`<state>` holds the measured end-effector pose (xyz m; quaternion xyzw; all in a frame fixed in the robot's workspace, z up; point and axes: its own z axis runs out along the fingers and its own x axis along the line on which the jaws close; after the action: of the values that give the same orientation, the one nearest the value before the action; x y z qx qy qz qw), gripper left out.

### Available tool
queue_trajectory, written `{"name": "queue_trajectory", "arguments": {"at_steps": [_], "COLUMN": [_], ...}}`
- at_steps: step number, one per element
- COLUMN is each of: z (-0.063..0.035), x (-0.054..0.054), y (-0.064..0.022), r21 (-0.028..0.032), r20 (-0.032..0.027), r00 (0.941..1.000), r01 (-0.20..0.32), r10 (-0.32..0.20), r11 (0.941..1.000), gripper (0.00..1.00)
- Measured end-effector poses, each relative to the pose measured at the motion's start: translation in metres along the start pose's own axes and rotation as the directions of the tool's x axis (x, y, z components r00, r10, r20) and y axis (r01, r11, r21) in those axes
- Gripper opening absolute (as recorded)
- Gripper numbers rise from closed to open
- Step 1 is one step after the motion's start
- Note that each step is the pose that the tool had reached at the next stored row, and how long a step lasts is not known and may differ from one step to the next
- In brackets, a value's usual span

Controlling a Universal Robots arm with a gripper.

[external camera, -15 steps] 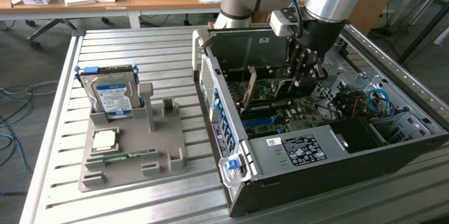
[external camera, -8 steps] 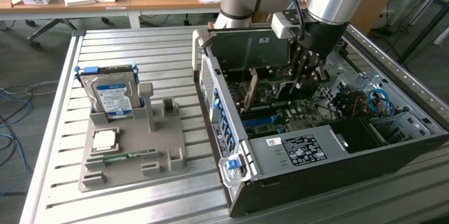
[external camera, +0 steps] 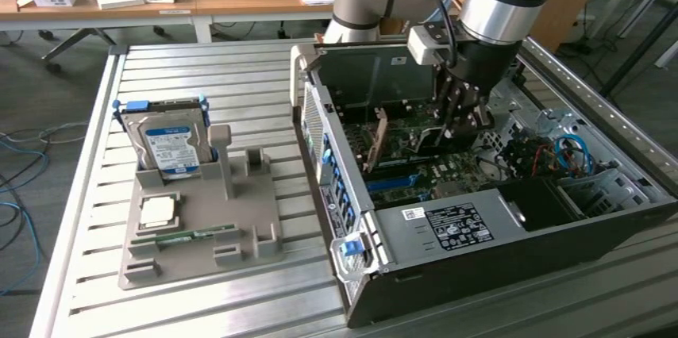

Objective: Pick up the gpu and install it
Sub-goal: 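Insert the gpu into the slot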

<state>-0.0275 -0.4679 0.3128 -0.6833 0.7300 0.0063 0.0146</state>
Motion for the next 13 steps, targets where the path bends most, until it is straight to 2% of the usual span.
{"name": "queue_trajectory", "arguments": {"at_steps": [5, 13], "z": [0.0008, 0.0015], "x": [0.0001, 0.0007], "y": [0.0004, 0.0092], "r21": [0.0000, 0.0001], "r20": [-0.0003, -0.0026], "r00": [1.0000, 1.0000], "r01": [0.000, 0.000], "r10": [0.000, 0.000], "r11": [1.0000, 1.0000], "gripper": [0.26, 0.26]}}
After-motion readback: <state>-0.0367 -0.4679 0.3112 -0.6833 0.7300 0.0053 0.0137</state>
